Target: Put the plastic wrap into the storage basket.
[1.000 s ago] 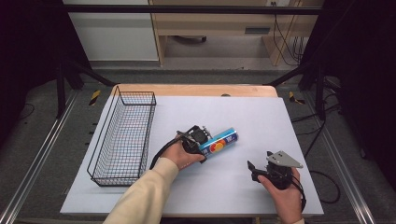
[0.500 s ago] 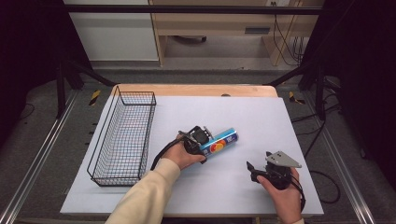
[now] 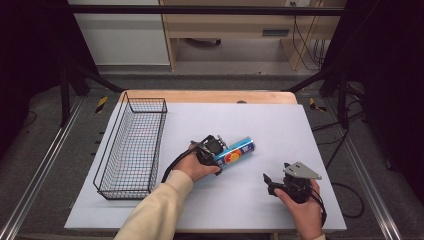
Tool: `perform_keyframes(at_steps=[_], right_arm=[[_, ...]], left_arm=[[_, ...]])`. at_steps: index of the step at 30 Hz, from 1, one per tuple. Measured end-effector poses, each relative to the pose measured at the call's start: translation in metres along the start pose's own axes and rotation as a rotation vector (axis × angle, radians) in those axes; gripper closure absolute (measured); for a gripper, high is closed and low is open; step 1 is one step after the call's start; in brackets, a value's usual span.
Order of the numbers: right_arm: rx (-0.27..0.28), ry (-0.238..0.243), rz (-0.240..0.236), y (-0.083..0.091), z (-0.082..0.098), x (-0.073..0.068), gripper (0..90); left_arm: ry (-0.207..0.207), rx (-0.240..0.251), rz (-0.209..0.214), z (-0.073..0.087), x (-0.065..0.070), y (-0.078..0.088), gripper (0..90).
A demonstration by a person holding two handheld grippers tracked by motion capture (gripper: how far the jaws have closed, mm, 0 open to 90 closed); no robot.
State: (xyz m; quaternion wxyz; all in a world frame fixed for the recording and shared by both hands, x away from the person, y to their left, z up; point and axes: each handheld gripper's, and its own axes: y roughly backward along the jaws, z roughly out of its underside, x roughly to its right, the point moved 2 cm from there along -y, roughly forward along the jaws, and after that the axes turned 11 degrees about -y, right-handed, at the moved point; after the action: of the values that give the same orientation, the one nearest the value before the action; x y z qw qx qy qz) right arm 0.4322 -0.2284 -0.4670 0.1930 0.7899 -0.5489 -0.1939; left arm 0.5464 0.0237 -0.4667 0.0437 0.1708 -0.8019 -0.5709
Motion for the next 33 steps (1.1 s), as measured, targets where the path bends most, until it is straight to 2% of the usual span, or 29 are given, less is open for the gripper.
perform_keyframes(at_steps=[11, 14, 16, 19, 20, 21, 22, 23, 24, 25, 26, 27, 29, 30, 31, 33], right_arm=[[-0.003, 0.002, -0.003, 0.000, 0.000, 0.000, 17.6], [0.000, -0.003, -0.002, 0.000, 0.000, 0.000, 17.7], [0.000, -0.004, -0.001, 0.000, 0.000, 0.001, 17.7], [-0.001, -0.007, -0.002, 0.000, 0.000, 0.001, 17.7], [0.002, -0.003, -0.002, 0.000, 0.000, 0.001, 17.7], [0.002, -0.003, -0.002, 0.000, 0.000, 0.001, 17.7], [0.000, -0.006, -0.003, 0.000, 0.000, 0.001, 17.8], [0.000, -0.006, -0.003, 0.000, 0.000, 0.001, 17.8], [0.002, -0.001, -0.001, 0.000, 0.000, 0.001, 17.8], [0.002, -0.001, -0.001, 0.000, 0.000, 0.001, 17.8], [0.002, -0.001, -0.001, 0.000, 0.000, 0.001, 17.8], [0.002, -0.001, -0.001, 0.000, 0.000, 0.001, 17.8], [0.003, -0.001, -0.001, 0.000, 0.000, 0.001, 17.8], [0.003, -0.004, 0.000, 0.001, 0.000, 0.001, 17.8], [0.003, -0.004, 0.000, 0.001, 0.000, 0.001, 17.8], [0.003, -0.007, -0.001, 0.001, 0.000, 0.001, 17.8]], left_arm=[[0.001, -0.003, 0.012, -0.001, 0.000, -0.003, 31.2], [-0.005, -0.001, -0.003, -0.001, 0.002, -0.002, 31.6], [0.028, 0.008, 0.006, 0.001, 0.001, -0.001, 31.7], [0.036, 0.016, -0.003, 0.002, 0.000, 0.004, 31.7], [0.044, 0.033, -0.022, 0.004, -0.002, 0.012, 31.8], [0.044, 0.033, -0.022, 0.004, -0.002, 0.012, 31.8], [0.059, 0.054, -0.025, 0.004, -0.005, 0.022, 31.8], [0.059, 0.054, -0.025, 0.004, -0.005, 0.022, 31.8], [0.058, 0.066, -0.045, 0.004, -0.005, 0.034, 31.8], [0.058, 0.066, -0.045, 0.004, -0.005, 0.034, 31.8], [0.059, 0.075, -0.055, 0.002, -0.004, 0.047, 31.8], [0.059, 0.075, -0.055, 0.002, -0.004, 0.047, 31.8], [0.055, 0.078, -0.072, 0.000, -0.002, 0.059, 31.8], [0.059, 0.091, -0.088, -0.002, 0.000, 0.070, 31.8], [0.059, 0.091, -0.088, -0.002, 0.000, 0.070, 31.8], [0.069, 0.113, -0.108, -0.004, 0.002, 0.088, 31.8]])
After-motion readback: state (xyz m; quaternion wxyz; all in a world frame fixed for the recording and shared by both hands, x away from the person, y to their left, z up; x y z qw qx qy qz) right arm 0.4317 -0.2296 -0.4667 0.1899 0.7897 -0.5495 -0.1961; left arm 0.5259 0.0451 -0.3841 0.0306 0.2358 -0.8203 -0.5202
